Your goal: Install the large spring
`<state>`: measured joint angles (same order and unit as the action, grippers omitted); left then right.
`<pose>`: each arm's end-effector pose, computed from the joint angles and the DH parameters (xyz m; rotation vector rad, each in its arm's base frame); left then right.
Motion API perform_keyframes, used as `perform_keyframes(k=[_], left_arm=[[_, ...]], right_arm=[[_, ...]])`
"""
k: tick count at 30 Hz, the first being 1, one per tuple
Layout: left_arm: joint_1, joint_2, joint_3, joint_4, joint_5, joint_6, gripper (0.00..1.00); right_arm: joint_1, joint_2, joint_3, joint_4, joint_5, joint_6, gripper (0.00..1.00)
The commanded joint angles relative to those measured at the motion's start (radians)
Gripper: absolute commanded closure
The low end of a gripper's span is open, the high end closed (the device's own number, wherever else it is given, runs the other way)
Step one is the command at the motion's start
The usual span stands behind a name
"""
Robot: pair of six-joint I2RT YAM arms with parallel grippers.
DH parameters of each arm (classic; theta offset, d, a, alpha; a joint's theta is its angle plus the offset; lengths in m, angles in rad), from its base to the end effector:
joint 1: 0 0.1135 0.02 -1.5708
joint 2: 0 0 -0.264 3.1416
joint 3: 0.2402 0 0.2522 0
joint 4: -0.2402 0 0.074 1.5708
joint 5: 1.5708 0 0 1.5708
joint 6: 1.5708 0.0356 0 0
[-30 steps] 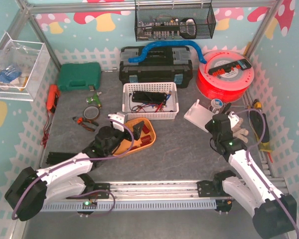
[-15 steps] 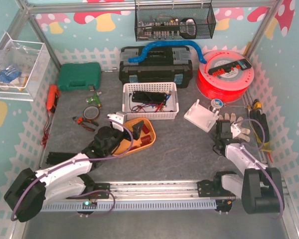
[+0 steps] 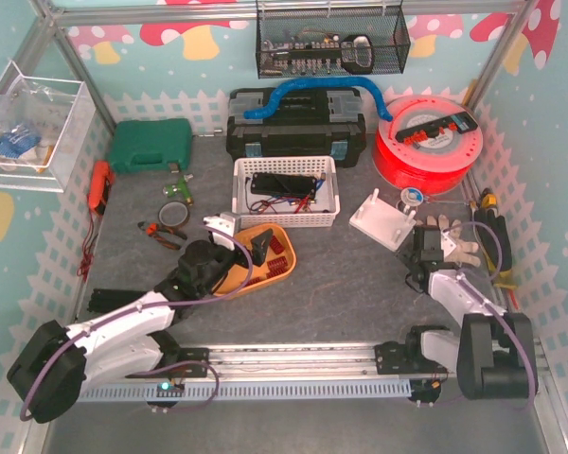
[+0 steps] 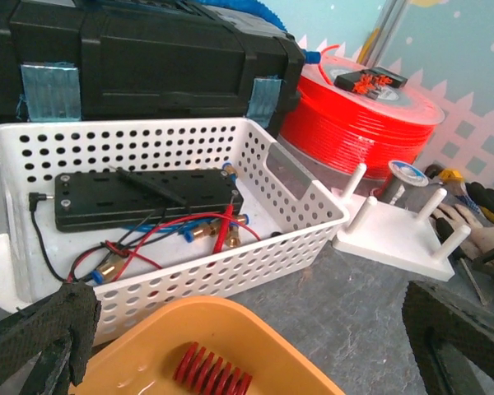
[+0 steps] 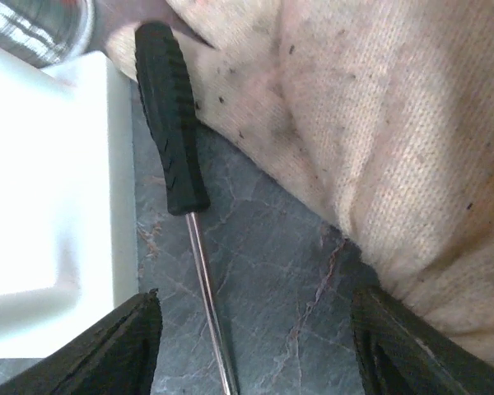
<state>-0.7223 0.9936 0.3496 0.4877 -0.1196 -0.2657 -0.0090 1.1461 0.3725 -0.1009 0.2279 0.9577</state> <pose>0.1648 -0.1395 0.2186 0.3114 1.7391 -0.6221 0.1980 -0.0098 0.1424 1.2131 2.0949 0.1547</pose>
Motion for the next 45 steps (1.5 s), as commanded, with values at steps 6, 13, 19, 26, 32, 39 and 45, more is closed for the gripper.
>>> perform_keyframes(k=[6,13,19,26,32,39,45], left_arm=[[-0.003,-0.037,0.040,-0.123,-0.134,-0.138,0.01],[0.004,-0.021,0.135,-0.415,-0.094,-0.428,0.14],[0.002,0.038,0.114,-0.434,0.098,-0.674,0.46],[-0.036,0.220,0.203,-0.465,0.104,-0.766,0.55],[-0.051,0.322,0.262,-0.459,0.045,-0.785,0.60],[-0.055,0.418,0.316,-0.454,-0.012,-0.785,0.63],[-0.057,0.507,0.346,-0.439,-0.017,-0.784,0.64]], right_arm=[[-0.005,-0.171,0.175,-0.170,-0.048,-0.120,0.17],[0.050,-0.259,0.310,-0.201,-0.186,-0.247,0.12],[0.145,-0.339,0.213,-0.052,-0.188,-0.300,0.11],[0.295,-0.360,0.094,0.071,-0.122,-0.332,0.12],[0.336,-0.362,0.075,0.099,-0.116,-0.334,0.13],[0.343,-0.383,0.065,0.101,-0.107,-0.336,0.13],[0.348,-0.412,0.048,0.108,-0.092,-0.336,0.14]])
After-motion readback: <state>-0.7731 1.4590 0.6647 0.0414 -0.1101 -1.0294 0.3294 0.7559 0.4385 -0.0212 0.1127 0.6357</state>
